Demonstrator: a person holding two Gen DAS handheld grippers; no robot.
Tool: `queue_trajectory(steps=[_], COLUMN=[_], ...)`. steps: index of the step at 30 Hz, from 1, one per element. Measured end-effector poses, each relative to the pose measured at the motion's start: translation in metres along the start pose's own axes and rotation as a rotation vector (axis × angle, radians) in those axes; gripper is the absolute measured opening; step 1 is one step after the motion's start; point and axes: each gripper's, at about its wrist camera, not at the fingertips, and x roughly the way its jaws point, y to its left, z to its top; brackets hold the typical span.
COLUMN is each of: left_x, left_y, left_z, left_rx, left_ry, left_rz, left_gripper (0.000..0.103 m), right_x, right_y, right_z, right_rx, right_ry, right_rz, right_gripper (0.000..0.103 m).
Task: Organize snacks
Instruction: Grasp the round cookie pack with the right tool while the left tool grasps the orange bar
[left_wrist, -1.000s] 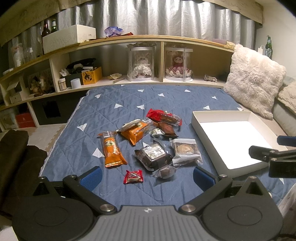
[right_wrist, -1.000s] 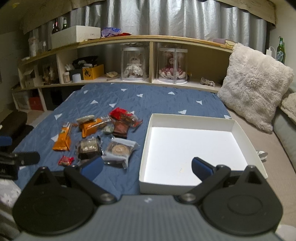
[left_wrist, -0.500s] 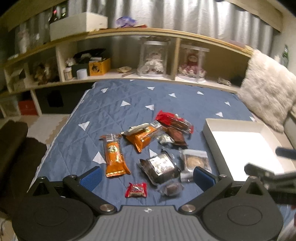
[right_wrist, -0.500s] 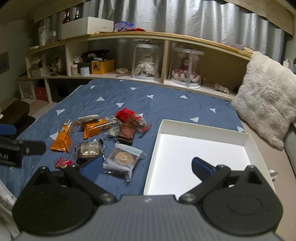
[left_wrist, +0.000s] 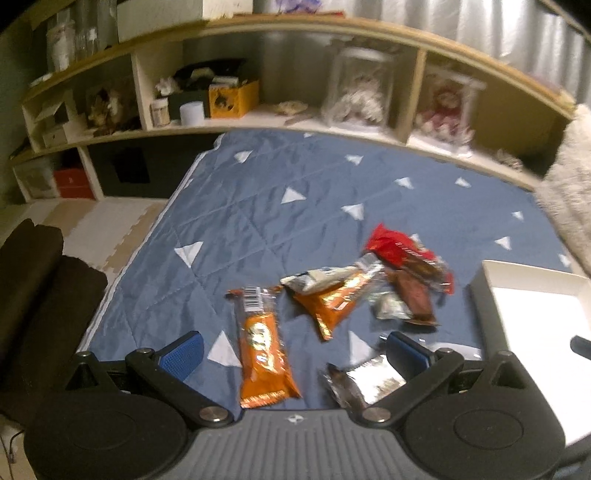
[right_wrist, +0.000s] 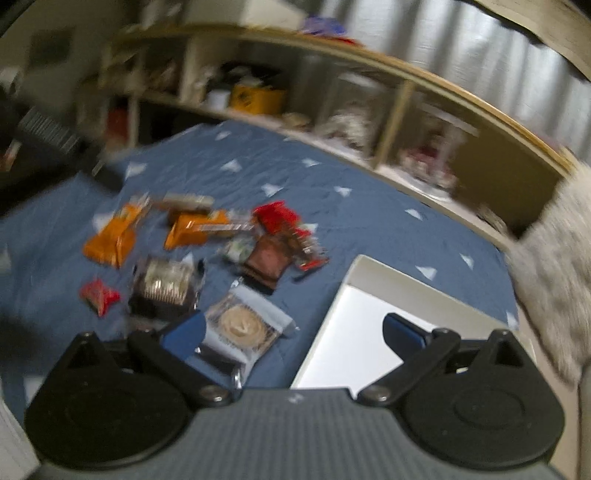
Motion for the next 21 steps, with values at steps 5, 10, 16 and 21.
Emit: queue_trajectory(steps=[5,10,16,21], left_x=[0.038,0.073,0.099,0.108], left_y=[0.01,0.019,0.025,0.023], left_z=[0.013,0.015,0.014,0.013], left_rx=[-0.039,-0.044,-0.037,-0.014], left_ry=[0.088,0.168,0.233,0.23], left_rz=[0.032,0.08,0.075,0.059], left_gripper=[0.103,0.103,0.103,0.103], right_x=[0.028,0.057,0.092,0.115], right_y=[0.017,0.028,0.036,0.03], right_z=[-0.006,-0.01,-0.003,0.005], right_rx=[-0.212,-0.364,-0.486,-0.448], right_ry=[0.022,0.055,0.08,0.114], right_rz=[0.051,0.114,0.183,0.295], right_gripper=[0.102,0.102,0.102,0.1])
